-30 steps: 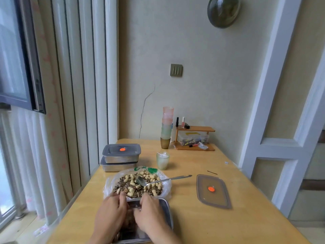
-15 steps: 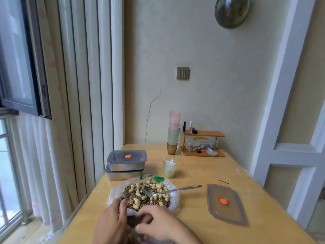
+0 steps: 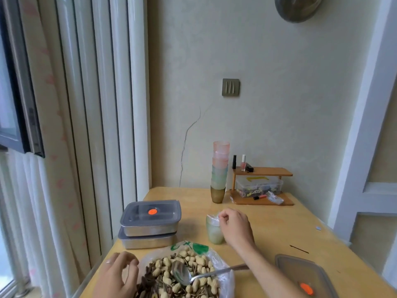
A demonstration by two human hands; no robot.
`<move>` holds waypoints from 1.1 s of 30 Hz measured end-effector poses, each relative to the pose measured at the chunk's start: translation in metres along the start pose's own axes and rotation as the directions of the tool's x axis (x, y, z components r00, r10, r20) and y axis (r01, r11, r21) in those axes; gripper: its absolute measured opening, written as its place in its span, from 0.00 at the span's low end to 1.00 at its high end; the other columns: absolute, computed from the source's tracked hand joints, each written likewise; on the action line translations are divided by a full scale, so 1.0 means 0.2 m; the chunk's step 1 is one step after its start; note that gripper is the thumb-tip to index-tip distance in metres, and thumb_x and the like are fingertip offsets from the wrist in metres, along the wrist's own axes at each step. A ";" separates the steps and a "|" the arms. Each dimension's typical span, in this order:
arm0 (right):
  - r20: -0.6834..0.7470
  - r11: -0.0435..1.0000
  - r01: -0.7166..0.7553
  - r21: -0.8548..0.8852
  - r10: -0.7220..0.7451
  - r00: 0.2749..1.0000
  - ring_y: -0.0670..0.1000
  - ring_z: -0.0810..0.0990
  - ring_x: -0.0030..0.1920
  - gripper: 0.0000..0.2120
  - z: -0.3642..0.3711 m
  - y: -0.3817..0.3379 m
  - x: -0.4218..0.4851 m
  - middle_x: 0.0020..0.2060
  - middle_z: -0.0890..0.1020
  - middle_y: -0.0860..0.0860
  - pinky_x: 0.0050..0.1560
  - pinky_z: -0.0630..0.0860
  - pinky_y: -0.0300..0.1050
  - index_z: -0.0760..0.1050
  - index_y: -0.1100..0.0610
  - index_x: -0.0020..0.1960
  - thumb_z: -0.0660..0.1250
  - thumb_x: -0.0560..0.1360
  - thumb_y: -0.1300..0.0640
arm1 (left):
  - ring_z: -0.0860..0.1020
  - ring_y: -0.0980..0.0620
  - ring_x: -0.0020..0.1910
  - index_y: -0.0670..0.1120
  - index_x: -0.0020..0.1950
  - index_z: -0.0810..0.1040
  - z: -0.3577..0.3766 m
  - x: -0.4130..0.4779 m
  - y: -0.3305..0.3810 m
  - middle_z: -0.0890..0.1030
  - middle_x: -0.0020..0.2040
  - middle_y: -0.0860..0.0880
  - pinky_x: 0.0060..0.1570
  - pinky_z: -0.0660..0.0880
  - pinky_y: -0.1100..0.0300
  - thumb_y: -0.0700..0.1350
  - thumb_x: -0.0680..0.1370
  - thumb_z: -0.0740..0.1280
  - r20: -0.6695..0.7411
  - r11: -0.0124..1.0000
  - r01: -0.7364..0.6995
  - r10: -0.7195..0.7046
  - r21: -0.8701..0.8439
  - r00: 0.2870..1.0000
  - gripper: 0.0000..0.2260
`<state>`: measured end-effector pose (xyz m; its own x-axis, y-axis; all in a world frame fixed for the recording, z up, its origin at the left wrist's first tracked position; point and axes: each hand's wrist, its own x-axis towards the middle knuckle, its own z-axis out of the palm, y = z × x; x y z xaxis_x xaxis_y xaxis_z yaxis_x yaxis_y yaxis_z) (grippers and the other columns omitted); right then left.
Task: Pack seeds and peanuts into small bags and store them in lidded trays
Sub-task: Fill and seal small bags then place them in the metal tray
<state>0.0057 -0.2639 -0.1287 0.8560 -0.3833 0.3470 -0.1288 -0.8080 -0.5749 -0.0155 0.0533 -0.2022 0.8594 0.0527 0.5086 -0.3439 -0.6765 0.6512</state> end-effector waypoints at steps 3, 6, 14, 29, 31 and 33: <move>0.115 0.994 0.023 -0.104 -0.011 0.993 0.52 0.81 0.49 0.10 0.05 0.01 0.12 0.49 0.83 0.47 0.50 0.81 0.48 0.83 0.49 0.47 0.64 0.81 0.52 | 0.78 0.56 0.37 0.60 0.35 0.75 0.04 -0.01 -0.06 0.77 0.32 0.55 0.41 0.68 0.76 0.50 0.70 0.67 0.028 0.997 0.016 -0.014 -0.082 1.000 0.05; 0.215 0.987 0.005 -0.163 0.030 0.976 0.55 0.82 0.49 0.10 0.09 0.03 0.20 0.49 0.85 0.49 0.48 0.81 0.47 0.84 0.52 0.44 0.65 0.79 0.53 | 0.77 0.62 0.42 0.62 0.44 0.77 0.08 -0.01 -0.07 0.80 0.38 0.57 0.40 0.67 0.75 0.57 0.69 0.61 -0.027 0.991 -0.002 -0.002 -0.135 1.000 0.08; 0.137 0.991 -0.091 0.099 0.077 0.988 0.51 0.81 0.48 0.06 0.08 0.02 0.25 0.43 0.84 0.47 0.44 0.74 0.41 0.81 0.50 0.40 0.71 0.74 0.60 | 0.76 0.62 0.41 0.60 0.44 0.77 0.10 0.01 -0.11 0.77 0.31 0.52 0.39 0.68 0.74 0.46 0.70 0.66 -0.006 0.995 0.003 -0.004 -0.099 1.000 0.08; 0.037 0.914 -0.060 0.400 0.049 0.998 0.46 0.86 0.34 0.06 0.04 -0.15 0.14 0.42 0.87 0.52 0.39 0.83 0.41 0.76 0.54 0.45 0.65 0.81 0.60 | 0.75 0.66 0.49 0.59 0.40 0.77 0.11 0.00 -0.12 0.78 0.42 0.58 0.47 0.68 0.74 0.52 0.71 0.65 -0.114 0.982 -0.081 0.062 -0.168 0.992 0.02; 0.202 0.874 -0.069 0.481 -0.034 0.979 0.49 0.87 0.37 0.03 0.00 -0.23 0.03 0.42 0.87 0.52 0.45 0.85 0.47 0.77 0.56 0.50 0.66 0.83 0.58 | 0.74 0.66 0.53 0.60 0.45 0.78 0.08 0.00 -0.10 0.76 0.48 0.64 0.48 0.69 0.71 0.55 0.72 0.63 -0.155 0.972 -0.139 0.111 -0.187 0.982 0.06; 0.429 0.796 -0.162 0.583 -0.133 0.893 0.53 0.88 0.41 0.05 -0.03 -0.29 -0.10 0.43 0.88 0.56 0.45 0.85 0.46 0.77 0.59 0.55 0.66 0.83 0.58 | 0.76 0.63 0.56 0.58 0.53 0.80 0.03 0.00 -0.02 0.77 0.53 0.65 0.51 0.71 0.68 0.57 0.74 0.63 -0.159 0.962 -0.161 0.128 -0.220 0.979 0.12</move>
<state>-0.0062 -0.2115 -0.0982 0.9967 -0.0429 0.0683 0.0510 -0.3203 -0.9460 -0.0121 0.0509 -0.2086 0.7374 0.0818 0.6705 -0.5525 -0.4982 0.6683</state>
